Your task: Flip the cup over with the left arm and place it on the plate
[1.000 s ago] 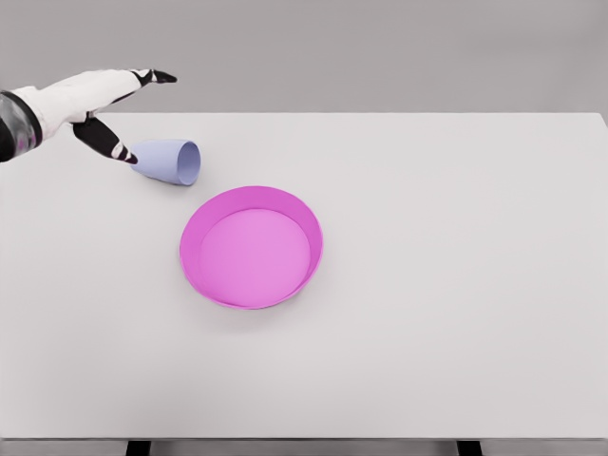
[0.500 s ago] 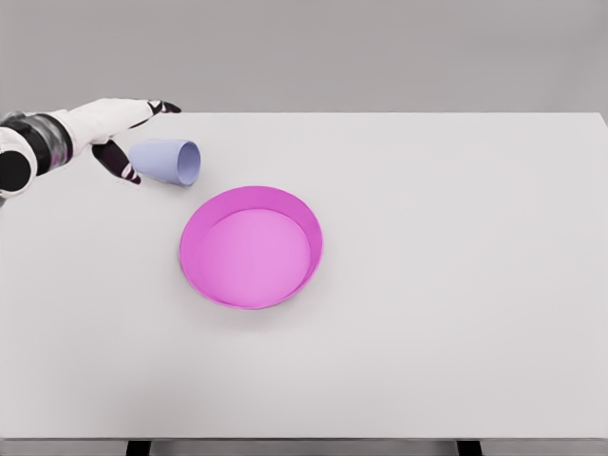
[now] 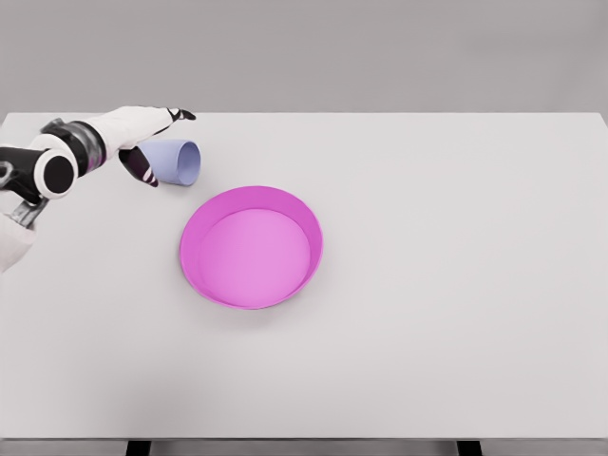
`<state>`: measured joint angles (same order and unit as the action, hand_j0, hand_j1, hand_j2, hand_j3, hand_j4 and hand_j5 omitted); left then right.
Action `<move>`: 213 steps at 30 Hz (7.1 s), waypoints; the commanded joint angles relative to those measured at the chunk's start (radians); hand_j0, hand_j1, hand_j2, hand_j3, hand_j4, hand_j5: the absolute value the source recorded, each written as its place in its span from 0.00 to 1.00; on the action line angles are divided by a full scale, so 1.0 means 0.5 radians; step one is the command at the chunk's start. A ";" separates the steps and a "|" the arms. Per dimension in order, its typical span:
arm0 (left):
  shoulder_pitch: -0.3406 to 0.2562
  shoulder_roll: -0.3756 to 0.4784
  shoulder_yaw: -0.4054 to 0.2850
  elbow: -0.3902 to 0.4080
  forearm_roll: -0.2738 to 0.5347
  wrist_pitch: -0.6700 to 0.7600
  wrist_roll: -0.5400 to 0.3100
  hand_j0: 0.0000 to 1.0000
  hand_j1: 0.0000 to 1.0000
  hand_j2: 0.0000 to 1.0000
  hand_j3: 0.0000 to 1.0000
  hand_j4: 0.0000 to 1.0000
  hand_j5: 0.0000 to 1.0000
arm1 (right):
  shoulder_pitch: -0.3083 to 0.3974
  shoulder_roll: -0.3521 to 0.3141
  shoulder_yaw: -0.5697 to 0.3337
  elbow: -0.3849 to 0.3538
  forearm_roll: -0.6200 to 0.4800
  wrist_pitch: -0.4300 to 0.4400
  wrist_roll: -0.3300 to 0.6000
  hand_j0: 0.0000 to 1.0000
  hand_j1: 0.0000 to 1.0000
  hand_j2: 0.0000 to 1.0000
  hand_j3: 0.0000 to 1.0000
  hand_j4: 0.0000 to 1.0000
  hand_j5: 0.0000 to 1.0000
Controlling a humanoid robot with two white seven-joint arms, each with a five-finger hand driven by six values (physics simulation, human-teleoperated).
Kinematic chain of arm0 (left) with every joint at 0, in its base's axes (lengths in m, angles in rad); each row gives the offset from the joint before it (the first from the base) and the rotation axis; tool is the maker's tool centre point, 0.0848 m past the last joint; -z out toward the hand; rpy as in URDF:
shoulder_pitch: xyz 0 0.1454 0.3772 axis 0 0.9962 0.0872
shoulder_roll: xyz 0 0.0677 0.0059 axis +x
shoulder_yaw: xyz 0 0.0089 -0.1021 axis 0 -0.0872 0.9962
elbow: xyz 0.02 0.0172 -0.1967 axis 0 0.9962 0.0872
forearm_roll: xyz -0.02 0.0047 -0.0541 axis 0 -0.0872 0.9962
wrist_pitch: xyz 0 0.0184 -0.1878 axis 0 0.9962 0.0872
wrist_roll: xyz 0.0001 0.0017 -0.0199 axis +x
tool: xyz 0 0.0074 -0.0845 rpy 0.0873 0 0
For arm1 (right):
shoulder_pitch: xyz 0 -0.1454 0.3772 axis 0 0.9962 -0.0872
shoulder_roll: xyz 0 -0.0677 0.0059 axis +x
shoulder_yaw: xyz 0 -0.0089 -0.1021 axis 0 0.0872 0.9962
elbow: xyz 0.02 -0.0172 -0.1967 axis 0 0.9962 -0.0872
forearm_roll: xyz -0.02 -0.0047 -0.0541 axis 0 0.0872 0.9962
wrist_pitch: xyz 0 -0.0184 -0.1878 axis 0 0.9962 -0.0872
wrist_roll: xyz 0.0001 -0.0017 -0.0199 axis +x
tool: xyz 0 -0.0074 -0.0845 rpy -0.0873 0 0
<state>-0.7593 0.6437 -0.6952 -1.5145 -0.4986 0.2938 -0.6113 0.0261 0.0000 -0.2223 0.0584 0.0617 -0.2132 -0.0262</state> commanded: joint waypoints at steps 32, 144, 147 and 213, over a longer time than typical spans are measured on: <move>-0.043 -0.161 -0.051 0.268 -0.150 -0.100 0.001 1.00 1.00 1.00 1.00 1.00 1.00 | 0.000 0.000 0.000 0.000 -0.001 0.000 0.000 1.00 1.00 1.00 1.00 1.00 1.00; -0.141 -0.364 -0.009 0.673 -0.442 -0.223 0.001 0.81 0.81 0.81 0.81 0.81 0.81 | 0.000 0.000 0.000 0.000 -0.001 0.000 0.000 1.00 1.00 1.00 1.00 1.00 1.00; -0.144 -0.364 -0.009 0.670 -0.442 -0.220 0.001 0.81 0.81 0.81 0.81 0.81 0.81 | 0.000 0.000 0.000 0.000 -0.001 0.000 0.000 1.00 1.00 1.00 1.00 1.00 1.00; 0.040 0.176 0.200 -0.248 0.810 -0.229 0.001 0.73 0.73 0.73 0.73 0.73 0.73 | 0.000 0.000 0.000 0.000 -0.001 0.000 0.000 1.00 1.00 1.00 1.00 1.00 1.00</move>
<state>-0.7394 0.7127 -0.5972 -1.6157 -0.1256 0.1800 -0.6113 0.0261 0.0000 -0.2223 0.0584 0.0617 -0.2132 -0.0262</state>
